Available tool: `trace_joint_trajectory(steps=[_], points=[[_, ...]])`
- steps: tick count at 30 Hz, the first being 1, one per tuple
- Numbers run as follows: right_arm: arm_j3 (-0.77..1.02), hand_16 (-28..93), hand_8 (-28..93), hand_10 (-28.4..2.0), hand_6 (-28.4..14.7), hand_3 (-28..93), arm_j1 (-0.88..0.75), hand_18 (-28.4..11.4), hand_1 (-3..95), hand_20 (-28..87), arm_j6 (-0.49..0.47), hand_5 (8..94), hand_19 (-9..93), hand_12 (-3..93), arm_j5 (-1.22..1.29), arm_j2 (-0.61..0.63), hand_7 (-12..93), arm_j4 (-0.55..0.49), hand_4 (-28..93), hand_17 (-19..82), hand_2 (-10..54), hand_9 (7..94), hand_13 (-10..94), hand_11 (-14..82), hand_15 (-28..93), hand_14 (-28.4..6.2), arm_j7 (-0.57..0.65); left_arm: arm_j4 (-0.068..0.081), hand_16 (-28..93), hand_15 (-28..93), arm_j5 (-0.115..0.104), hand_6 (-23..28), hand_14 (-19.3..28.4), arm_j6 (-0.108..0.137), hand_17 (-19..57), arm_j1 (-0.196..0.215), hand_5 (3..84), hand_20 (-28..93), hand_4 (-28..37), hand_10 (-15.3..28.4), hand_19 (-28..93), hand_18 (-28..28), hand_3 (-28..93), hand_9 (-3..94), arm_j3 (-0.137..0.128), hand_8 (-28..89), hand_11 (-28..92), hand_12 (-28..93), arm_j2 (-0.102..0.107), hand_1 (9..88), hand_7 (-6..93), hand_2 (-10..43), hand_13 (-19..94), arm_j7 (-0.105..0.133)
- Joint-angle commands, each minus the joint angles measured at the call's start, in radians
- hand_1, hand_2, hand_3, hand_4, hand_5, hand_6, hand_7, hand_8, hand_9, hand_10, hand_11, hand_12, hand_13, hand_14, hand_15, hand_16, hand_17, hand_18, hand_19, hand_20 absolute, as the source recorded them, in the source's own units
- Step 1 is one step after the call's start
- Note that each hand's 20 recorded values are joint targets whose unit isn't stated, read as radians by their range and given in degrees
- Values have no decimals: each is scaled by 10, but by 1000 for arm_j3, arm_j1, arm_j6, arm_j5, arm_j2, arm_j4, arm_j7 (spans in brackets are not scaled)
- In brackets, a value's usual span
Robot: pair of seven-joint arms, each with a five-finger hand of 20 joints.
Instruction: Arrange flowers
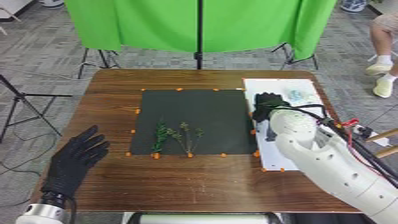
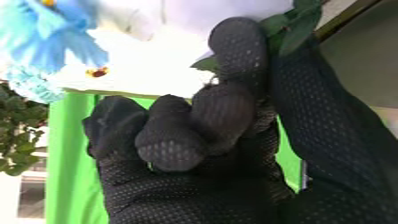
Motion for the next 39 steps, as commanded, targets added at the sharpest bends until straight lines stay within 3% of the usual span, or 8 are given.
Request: trace_joint_trajectory(steps=[1, 8, 20, 24, 26, 29, 30, 39], points=[[-18, 397, 86, -83, -36, 802, -68, -209, 486, 563, 141, 755, 932, 389, -90, 50, 591, -44, -282, 415, -95, 861, 751, 678, 832, -92, -41, 4, 8, 391, 4, 36, 141, 0, -83, 18, 314, 100, -272, 123, 502, 210, 685, 288, -2, -92, 247, 172, -11, 235, 203, 0, 240, 3], [1, 406, 92, -81, -46, 850, -100, -213, 455, 600, 279, 743, 932, 390, -156, 83, 643, -116, -248, 431, -95, 863, 763, 720, 850, -87, -59, 0, 9, 392, 5, 35, 141, 2, -83, 24, 313, 99, -271, 122, 501, 210, 685, 288, -4, -93, 247, 173, -12, 235, 203, 0, 240, 9], [57, 411, 103, -78, -46, 862, -117, -214, 447, 612, 330, 755, 932, 390, -174, 90, 640, -204, -249, 445, -95, 872, 774, 722, 847, -83, -53, -2, 9, 391, 5, 35, 141, 3, -83, 29, 313, 100, -271, 121, 501, 210, 687, 288, -4, -92, 248, 173, -12, 234, 203, 0, 241, 11], [85, 413, 107, -76, -38, 856, -121, -211, 440, 609, 224, 750, 932, 393, -133, 83, 638, -224, -249, 444, -95, 868, 772, 716, 844, -83, 1, -1, 8, 392, 6, 35, 140, 2, -83, 23, 313, 100, -271, 122, 501, 210, 685, 288, -4, -92, 249, 173, -11, 235, 203, 0, 241, 7], [115, 408, 108, -72, -11, 828, -120, -210, 418, 601, 62, 752, 932, 398, -102, 72, 618, -239, -265, 444, -95, 866, 772, 701, 839, -83, 48, -1, 9, 392, 5, 36, 140, 4, -82, 24, 313, 100, -271, 122, 501, 210, 686, 288, -4, -92, 249, 173, -11, 235, 203, 0, 241, 9], [137, 388, -155, -82, 5, 756, -121, -218, 243, 602, -52, 810, 932, 402, -49, 66, 574, -238, -282, 452, -95, 885, 784, 658, 826, -96, 99, -1, 8, 392, 5, 35, 141, 5, -82, 26, 313, 100, -271, 122, 501, 210, 685, 288, -6, -92, 249, 173, -12, 235, 203, 0, 241, 7], [139, 387, -161, -83, 6, 710, -122, -222, 214, 609, -82, 825, 932, 404, -46, 65, 546, -235, -282, 457, -95, 889, 788, 651, 824, -99, 110, -1, 8, 392, 4, 35, 141, 5, -83, 27, 313, 100, -271, 122, 501, 210, 685, 289, -8, -92, 249, 172, -12, 235, 203, 0, 241, 6], [115, 387, -120, -87, 0, 424, -109, -231, 180, 623, -165, 863, 932, 417, -2, 39, 414, -190, -283, 470, -49, 897, 797, 625, 817, -106, 160, 0, 8, 392, 5, 36, 141, 4, -83, 23, 314, 100, -270, 122, 501, 210, 686, 288, -6, -92, 248, 172, -11, 234, 202, -1, 240, 4]])
